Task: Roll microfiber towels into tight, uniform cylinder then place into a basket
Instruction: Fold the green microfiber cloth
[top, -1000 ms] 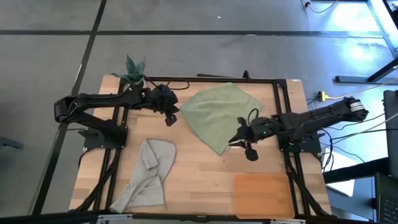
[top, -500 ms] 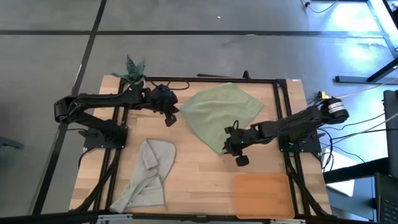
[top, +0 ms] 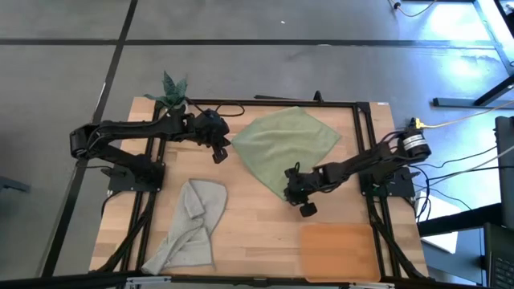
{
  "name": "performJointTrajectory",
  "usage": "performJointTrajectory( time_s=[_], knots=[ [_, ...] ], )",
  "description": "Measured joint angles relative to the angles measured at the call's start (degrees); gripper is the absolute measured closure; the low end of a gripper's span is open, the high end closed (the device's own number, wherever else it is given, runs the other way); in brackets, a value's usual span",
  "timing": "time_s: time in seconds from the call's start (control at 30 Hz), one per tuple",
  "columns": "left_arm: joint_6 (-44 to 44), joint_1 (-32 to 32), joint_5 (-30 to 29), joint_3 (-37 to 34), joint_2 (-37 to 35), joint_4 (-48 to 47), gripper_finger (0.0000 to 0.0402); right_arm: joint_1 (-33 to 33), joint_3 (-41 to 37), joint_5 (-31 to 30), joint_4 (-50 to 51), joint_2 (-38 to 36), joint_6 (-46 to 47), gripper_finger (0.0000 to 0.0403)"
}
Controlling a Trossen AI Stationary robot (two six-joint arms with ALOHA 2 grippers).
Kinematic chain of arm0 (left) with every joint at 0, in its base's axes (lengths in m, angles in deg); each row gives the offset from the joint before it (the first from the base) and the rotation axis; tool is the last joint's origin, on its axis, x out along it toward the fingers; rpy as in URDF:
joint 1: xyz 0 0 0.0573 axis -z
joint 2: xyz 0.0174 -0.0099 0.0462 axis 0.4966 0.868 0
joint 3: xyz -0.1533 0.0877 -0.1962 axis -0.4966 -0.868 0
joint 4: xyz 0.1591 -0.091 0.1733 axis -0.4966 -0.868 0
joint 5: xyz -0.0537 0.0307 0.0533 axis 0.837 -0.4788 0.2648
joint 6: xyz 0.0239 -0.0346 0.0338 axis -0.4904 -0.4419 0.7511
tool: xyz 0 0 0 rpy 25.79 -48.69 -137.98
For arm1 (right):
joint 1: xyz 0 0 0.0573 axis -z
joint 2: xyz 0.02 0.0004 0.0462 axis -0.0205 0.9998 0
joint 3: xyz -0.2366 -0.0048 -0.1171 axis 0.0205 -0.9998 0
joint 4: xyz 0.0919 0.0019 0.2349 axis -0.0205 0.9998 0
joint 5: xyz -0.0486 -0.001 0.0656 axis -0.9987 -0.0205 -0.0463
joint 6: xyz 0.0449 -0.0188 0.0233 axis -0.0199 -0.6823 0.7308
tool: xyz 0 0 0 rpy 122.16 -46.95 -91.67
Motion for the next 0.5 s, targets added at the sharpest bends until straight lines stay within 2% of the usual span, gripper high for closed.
performJointTrajectory(
  time_s=[0.23, 0.37, 0.43, 0.5],
  knots=[
    [0.0, 0.0, 0.0, 0.0, 0.0, 0.0, 0.0401, -0.1, 0.2, -1.4, -0.2, 1.4, 0.2, 0.0313],
    [-0.2, 0.0, 0.0, 0.0, 0.0, 0.0, 0.0401, -0.1, 0.2, -1.4, -0.2, 1.5, 0.8, 0.0351],
    [-0.2, 0.0, 0.0, 0.0, 0.0, 0.0, 0.0401, -0.1, 0.2, -1.5, -0.3, 1.6, 3.5, 0.0382],
    [-0.2, 0.0, 0.0, 0.0, 0.0, -0.1, 0.0401, 0.0, 0.2, -1.6, -0.4, 1.6, 7.5, 0.0393]
  ],
)
